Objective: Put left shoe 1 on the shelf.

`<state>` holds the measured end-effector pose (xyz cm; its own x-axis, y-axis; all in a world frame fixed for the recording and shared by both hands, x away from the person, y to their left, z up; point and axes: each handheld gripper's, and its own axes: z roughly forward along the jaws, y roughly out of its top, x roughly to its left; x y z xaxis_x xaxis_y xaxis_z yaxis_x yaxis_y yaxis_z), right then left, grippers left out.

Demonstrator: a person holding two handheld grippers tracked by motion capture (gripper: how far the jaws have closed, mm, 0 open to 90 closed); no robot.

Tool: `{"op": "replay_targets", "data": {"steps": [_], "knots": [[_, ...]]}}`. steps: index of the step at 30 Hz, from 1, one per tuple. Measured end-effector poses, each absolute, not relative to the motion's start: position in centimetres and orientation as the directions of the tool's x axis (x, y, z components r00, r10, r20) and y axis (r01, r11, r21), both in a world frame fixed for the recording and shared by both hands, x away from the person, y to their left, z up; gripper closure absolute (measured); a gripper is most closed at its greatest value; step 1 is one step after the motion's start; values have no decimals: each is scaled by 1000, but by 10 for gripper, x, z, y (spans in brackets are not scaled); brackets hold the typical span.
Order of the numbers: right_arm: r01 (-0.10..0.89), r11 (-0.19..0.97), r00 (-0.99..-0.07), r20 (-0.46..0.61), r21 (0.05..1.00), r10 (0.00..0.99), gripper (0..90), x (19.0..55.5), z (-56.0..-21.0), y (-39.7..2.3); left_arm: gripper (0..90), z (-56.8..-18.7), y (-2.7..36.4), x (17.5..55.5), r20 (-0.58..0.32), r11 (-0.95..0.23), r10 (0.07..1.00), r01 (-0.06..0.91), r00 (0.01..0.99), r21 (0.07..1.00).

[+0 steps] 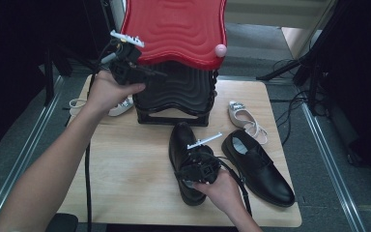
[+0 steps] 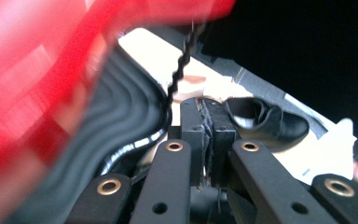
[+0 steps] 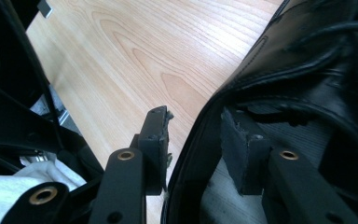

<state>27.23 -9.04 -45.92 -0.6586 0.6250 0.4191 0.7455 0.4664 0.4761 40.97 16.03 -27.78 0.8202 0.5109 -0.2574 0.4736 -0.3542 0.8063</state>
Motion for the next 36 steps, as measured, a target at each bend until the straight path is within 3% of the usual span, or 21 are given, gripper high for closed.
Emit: {"op": "replay_targets", "data": {"steps": [9,17,36], "knots": [[733,499,-669,359,462,651,626,273,-471,-75,900,-236,156,437,-206,-367,519,434,829,823],[740,511,-662,340,437,667,634,278,-481,-67,900,-225,142,463,-156,-411,538,419,829,810],[751,486,-651,376,447,660,860,284,-466,-98,900,-235,136,469,-144,-405,585,441,798,801]]}}
